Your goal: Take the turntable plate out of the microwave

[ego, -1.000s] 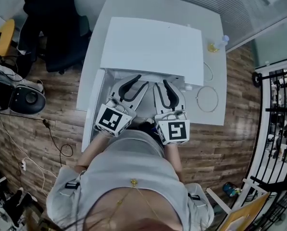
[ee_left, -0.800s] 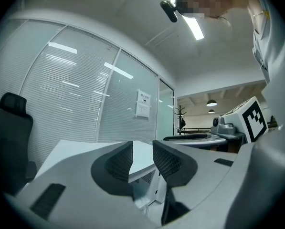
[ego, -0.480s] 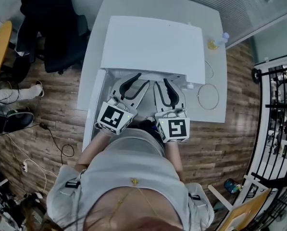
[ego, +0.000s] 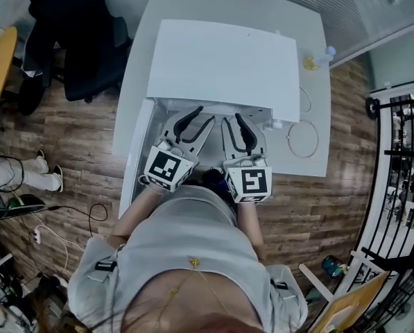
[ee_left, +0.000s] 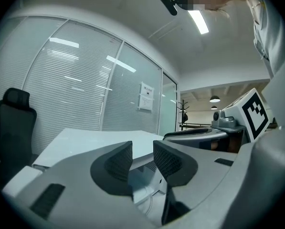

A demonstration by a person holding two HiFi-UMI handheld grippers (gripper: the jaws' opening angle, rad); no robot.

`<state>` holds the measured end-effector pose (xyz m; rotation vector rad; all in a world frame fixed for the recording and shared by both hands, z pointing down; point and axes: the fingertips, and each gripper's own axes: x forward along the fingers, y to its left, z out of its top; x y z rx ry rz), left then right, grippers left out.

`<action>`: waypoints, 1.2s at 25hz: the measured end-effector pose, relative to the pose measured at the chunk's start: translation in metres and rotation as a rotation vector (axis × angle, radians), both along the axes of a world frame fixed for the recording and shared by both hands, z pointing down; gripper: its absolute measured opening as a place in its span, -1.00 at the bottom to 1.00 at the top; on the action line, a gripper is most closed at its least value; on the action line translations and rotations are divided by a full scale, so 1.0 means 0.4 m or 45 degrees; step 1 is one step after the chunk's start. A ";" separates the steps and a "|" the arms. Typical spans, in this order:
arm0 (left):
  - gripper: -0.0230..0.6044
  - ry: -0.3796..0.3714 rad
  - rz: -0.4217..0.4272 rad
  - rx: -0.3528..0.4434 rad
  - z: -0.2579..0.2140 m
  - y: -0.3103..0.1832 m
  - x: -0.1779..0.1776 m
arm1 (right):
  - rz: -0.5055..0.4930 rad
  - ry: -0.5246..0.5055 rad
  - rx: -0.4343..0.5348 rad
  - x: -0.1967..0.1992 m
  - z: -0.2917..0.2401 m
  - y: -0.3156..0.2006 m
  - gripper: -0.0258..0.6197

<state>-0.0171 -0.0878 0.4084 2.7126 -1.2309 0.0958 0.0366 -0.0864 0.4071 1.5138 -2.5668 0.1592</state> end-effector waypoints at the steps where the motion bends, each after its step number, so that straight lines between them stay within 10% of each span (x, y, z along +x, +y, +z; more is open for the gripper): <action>1: -0.49 -0.004 -0.002 -0.010 0.011 -0.001 -0.002 | 0.001 0.002 -0.011 -0.001 0.010 -0.002 -0.55; 30: -0.49 -0.130 -0.110 -0.437 0.376 -0.023 -0.032 | 0.023 0.109 -0.406 -0.010 0.359 -0.014 -0.57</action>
